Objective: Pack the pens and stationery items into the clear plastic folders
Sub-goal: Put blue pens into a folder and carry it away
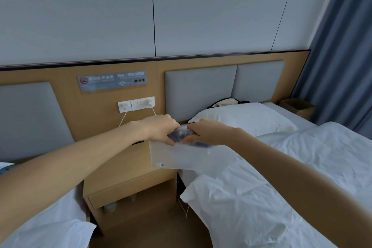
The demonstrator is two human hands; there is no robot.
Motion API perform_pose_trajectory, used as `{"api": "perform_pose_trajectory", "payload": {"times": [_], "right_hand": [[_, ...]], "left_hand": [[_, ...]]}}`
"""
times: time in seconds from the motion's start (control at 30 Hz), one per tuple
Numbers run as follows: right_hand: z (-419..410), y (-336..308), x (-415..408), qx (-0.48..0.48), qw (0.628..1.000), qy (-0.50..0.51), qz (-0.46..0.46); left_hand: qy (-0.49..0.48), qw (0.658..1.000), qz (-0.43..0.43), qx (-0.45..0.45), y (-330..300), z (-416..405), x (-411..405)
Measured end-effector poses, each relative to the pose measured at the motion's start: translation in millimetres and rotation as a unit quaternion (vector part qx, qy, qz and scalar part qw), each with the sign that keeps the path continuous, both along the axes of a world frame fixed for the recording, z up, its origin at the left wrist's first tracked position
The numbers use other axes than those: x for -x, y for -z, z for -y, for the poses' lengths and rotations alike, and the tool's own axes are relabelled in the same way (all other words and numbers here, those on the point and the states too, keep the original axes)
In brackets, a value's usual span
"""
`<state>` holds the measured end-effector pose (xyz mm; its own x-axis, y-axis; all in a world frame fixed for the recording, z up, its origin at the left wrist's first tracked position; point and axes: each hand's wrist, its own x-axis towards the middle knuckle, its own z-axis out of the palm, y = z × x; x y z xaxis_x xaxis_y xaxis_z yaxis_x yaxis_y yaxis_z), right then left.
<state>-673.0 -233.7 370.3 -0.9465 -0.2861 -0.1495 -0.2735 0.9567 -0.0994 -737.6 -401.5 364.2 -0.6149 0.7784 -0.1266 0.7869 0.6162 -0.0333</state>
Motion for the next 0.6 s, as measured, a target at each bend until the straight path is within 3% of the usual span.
{"api": "perform_pose_trajectory", "payload": {"times": [0.1,0.37,0.43,0.5,0.6], "right_hand": [[-8,3,-6,0.017,0.999,-0.004,0.027],[-19,12,-8,0.030,0.999,0.010,0.029],[-22,13,-6,0.043,0.998,0.024,0.033],[-27,13,-5,0.053,0.997,0.044,0.036],[-35,10,-4,0.082,0.992,0.077,0.050]], "left_hand": [[0.001,1.000,-0.020,0.010,0,3,0],[0.001,0.999,0.049,-0.003,3,1,-1],[0.000,1.000,-0.017,0.012,5,0,-1],[0.031,0.990,-0.138,0.007,10,-1,-1],[0.124,0.958,-0.245,-0.083,25,-3,-2]]}}
